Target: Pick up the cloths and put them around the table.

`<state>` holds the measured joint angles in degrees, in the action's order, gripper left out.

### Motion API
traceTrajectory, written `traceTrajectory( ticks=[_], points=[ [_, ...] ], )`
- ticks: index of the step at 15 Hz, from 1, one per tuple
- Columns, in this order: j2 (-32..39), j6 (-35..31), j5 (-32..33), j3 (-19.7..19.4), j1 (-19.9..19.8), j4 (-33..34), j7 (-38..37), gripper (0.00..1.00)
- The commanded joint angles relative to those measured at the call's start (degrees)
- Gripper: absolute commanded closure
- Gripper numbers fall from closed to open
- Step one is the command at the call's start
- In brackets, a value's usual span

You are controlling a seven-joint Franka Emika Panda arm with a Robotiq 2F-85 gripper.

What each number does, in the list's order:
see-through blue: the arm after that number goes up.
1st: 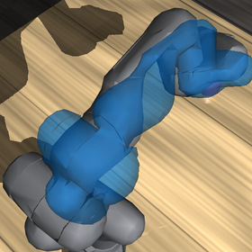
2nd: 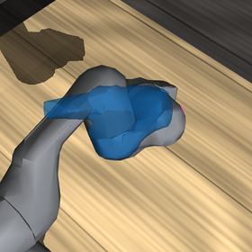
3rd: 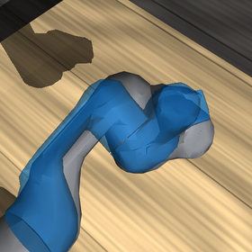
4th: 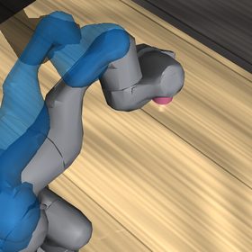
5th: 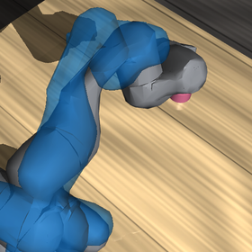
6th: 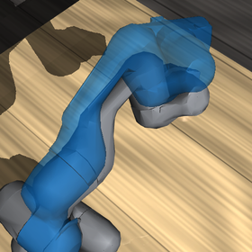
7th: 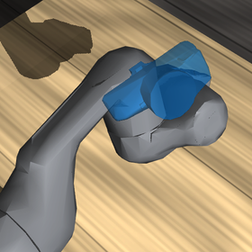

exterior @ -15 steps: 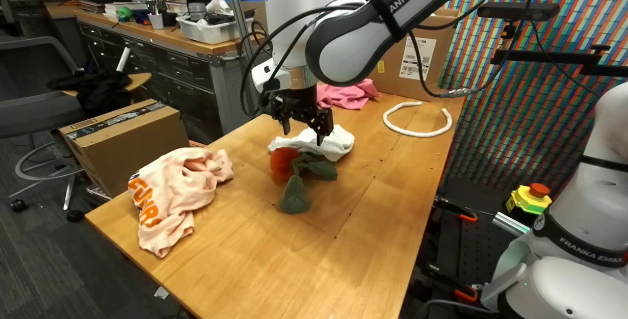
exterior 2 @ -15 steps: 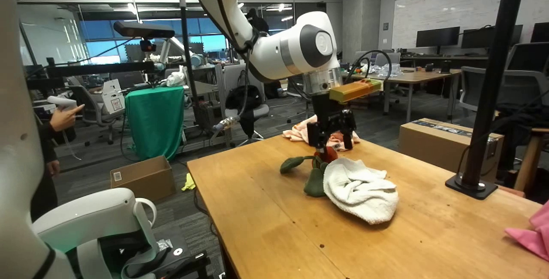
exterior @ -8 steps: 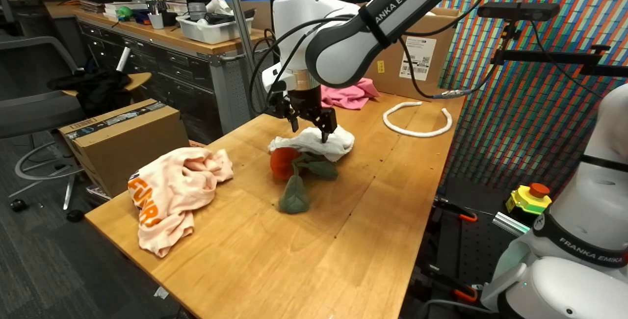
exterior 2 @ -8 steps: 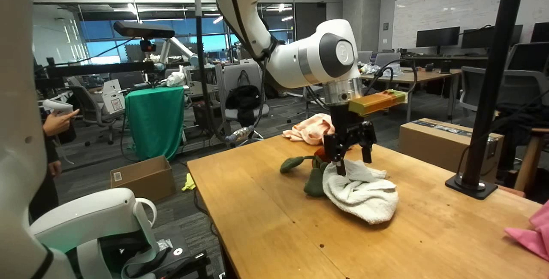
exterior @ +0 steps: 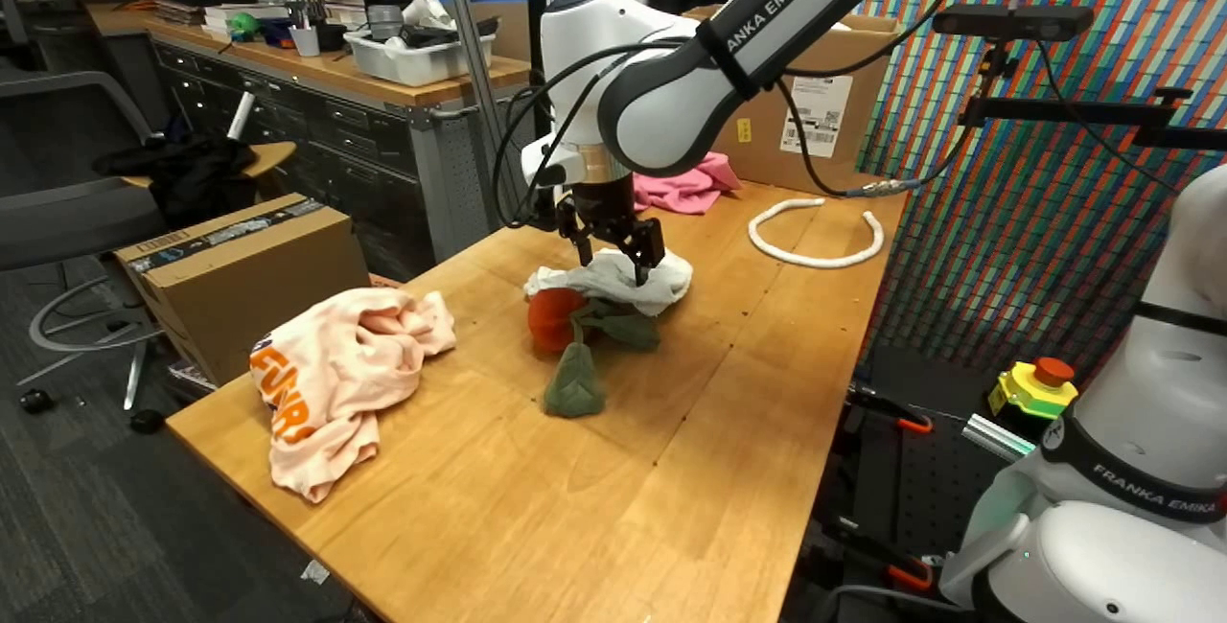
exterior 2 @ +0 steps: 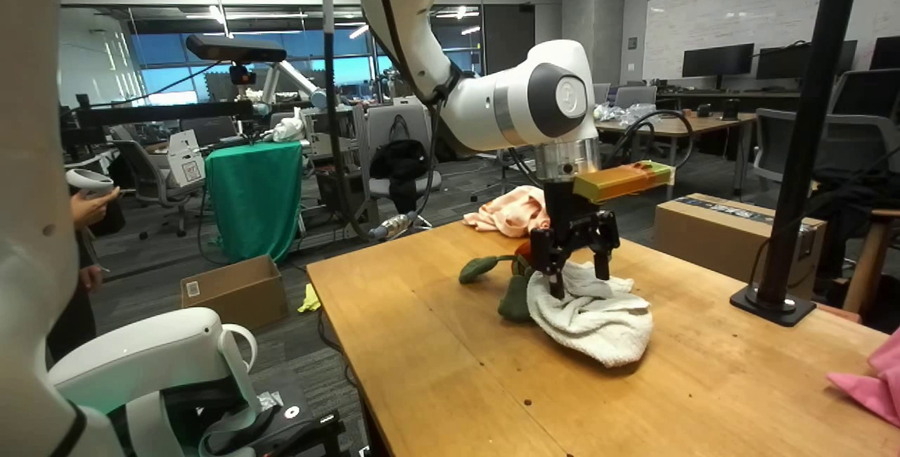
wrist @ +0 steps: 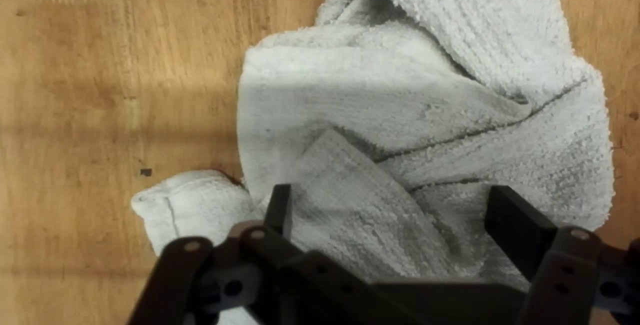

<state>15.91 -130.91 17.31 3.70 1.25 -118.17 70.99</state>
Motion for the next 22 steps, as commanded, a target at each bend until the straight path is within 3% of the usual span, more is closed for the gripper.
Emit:
traceTrajectory(
  ticks=[1,2,3,5,13,16,22],
  points=[
    [0.3,0.4,-2.6,0.6,-0.8,-0.2,1.0,0.0],
    [0.4,0.5,-2.9,0.7,-0.8,-0.3,1.1,0.0],
    [0.4,0.6,-3.2,0.7,-0.9,-0.5,1.1,0.25],
    [0.2,0.5,-3.6,0.6,-0.9,-0.9,0.9,0.32],
    [-0.4,0.0,-0.7,-0.8,-0.6,-1.2,-2.2,0.94],
    [-0.4,0.0,2.0,-1.9,-0.5,-0.9,-4.8,1.0],
    [0.2,-0.4,12.2,-5.2,-0.4,1.4,-16.4,0.97]
  ],
)
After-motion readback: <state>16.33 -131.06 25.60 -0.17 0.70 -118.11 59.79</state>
